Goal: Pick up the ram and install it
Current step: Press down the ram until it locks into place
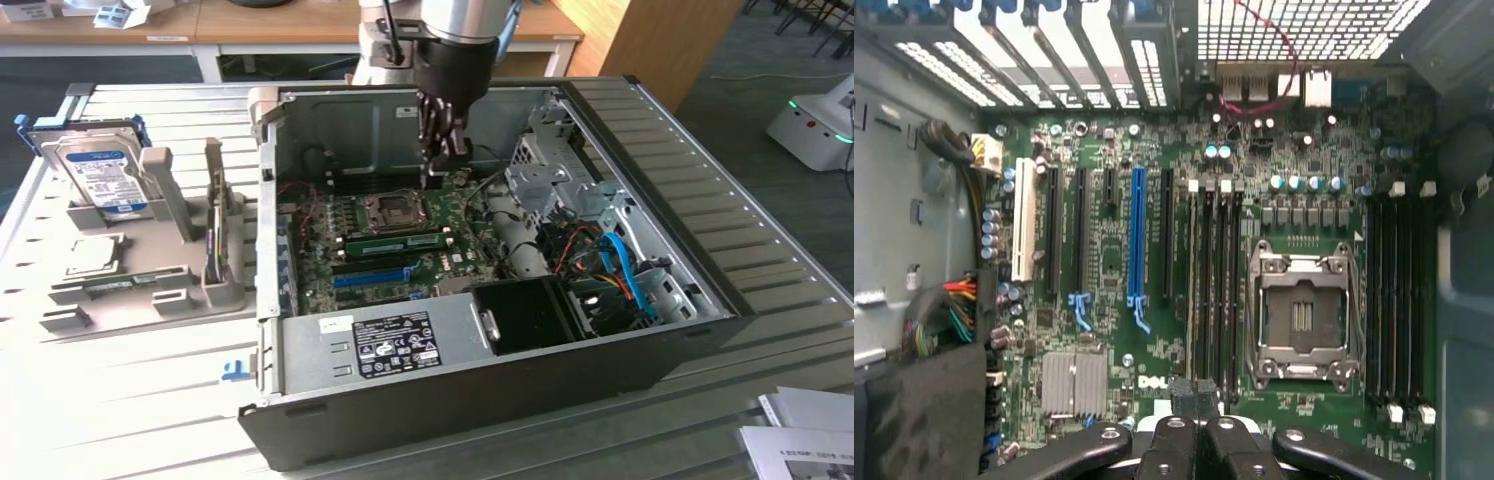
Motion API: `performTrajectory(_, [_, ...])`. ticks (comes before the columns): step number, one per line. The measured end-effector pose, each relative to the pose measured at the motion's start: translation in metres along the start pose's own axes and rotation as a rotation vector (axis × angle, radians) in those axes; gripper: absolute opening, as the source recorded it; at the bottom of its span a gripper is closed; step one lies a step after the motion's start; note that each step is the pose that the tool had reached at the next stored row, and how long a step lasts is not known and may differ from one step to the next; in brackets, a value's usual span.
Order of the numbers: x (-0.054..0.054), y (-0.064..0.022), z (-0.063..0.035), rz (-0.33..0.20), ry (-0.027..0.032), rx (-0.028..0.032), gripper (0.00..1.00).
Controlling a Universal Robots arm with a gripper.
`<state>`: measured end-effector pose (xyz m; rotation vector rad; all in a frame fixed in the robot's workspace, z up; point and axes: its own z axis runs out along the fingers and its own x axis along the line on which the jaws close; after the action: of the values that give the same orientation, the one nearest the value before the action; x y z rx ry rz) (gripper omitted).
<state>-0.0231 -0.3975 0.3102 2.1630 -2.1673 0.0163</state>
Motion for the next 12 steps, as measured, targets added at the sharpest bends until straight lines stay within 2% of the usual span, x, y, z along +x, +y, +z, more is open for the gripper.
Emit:
performTrajectory(6, [0.000, -0.0093, -0.0004, 0.000, -0.0001, 0.0000, 0.10])
performTrajectory(12, [0.000, -0.0121, -0.0005, 0.000, -0.0001, 0.0000, 0.10])
